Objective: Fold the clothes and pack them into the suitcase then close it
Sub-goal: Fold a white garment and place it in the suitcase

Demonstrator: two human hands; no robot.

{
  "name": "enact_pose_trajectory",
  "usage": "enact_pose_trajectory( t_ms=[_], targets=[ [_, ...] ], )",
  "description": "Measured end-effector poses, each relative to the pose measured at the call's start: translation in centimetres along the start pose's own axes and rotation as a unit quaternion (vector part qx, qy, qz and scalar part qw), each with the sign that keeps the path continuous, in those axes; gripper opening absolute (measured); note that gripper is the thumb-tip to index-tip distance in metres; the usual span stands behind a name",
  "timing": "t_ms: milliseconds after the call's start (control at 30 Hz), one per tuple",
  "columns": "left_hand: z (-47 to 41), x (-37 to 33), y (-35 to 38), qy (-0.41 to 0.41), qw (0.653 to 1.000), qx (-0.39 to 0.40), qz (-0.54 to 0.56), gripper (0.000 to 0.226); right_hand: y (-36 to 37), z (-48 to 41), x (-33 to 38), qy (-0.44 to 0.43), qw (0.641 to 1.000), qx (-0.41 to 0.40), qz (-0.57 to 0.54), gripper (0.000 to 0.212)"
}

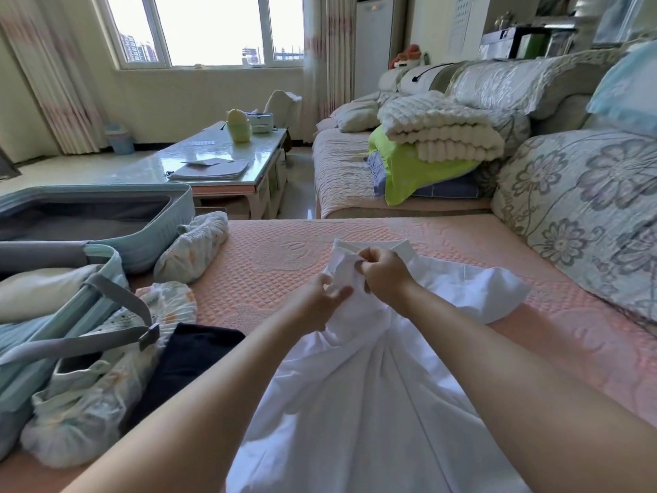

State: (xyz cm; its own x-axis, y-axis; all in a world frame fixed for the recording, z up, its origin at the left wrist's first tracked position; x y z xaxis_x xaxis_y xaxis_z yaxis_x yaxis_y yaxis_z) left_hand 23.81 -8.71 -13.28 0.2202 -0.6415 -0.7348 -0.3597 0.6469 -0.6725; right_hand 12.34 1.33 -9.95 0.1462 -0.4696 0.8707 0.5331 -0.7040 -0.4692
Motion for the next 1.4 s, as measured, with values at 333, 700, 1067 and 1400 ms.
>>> enact_pose_trajectory(
  t_ms=[333, 700, 1067, 1400],
  targets=[
    [1.0, 2.3, -15.4, -0.044, 0.932, -0.263, -0.246, 0.043, 2.6, -1.0, 0.6, -0.042, 0.995, -0.030, 0.091, 0.038],
    [-1.4, 7.2, -9.2, 0.055, 0.930, 0.015, -0.363, 0.054, 11.5, -2.8, -0.2, -0.044, 0.944, 0.064, 0.319, 0.035],
    [-6.9, 13.2, -9.0, -0.034, 0.950, 0.002, -0.310, 0.036, 7.4, -13.5, 0.3, 0.014, 0.927, -0.061, 0.369, 0.054],
    [-9.5, 12.1, -17.1, 0.088, 0.881, -0.280, -0.370, 0.023, 4.0, -20.4, 3.2, 0.028, 0.942, -0.250, 0.223, 0.028]
  ],
)
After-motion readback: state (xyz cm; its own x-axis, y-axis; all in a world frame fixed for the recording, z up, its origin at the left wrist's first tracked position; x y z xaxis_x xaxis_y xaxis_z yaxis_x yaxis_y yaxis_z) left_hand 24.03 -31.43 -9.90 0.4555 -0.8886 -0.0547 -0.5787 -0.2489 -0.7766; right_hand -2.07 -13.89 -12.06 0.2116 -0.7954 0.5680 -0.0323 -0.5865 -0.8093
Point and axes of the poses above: each hand's wrist, its own z-axis away from the middle knuckle, its own y-axis out of the palm, x = y × z, the point moved 8 cm from there along -z, towards the middle knuckle, and after that the axes turned 15 degrees about y, right-handed, at the moved point
